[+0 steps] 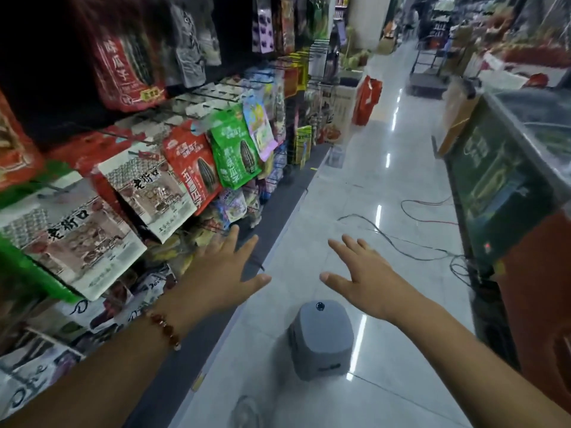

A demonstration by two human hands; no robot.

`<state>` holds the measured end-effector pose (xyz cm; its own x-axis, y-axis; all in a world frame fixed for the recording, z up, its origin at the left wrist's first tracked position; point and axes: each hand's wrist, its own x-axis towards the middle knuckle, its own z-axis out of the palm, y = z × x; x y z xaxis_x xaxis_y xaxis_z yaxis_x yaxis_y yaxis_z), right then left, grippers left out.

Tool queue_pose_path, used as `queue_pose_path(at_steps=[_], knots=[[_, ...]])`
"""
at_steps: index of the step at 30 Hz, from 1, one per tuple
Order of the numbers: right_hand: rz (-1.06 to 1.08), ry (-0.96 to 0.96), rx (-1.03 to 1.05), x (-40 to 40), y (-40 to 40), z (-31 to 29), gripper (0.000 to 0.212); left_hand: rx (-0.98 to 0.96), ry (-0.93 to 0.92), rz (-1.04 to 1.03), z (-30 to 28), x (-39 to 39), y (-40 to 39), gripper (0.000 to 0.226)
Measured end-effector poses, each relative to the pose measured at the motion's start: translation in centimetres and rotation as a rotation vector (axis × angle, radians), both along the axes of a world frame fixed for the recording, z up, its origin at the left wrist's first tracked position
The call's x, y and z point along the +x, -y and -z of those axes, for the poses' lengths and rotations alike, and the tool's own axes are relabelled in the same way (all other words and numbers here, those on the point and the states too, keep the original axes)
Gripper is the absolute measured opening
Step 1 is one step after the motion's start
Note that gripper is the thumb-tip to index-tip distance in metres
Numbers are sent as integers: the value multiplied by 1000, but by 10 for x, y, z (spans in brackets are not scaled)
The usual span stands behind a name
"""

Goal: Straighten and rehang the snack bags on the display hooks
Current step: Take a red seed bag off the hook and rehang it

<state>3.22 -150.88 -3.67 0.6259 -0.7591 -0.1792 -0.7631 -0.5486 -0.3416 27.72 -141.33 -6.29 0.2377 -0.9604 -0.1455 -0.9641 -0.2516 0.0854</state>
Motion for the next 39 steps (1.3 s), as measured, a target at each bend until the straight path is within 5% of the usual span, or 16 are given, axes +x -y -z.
queue_pose_path(at_steps=[16,27,39], knots=[[-134,84,-70,196,170,-24,75,-149,10,-30,-34,154,164,84],[-580,163,58,322,252,0,73,9,-58,-379,-4,197,164,80],[-1126,47,140,386,312,24,73,85,-68,-1020,3,166,173,78]])
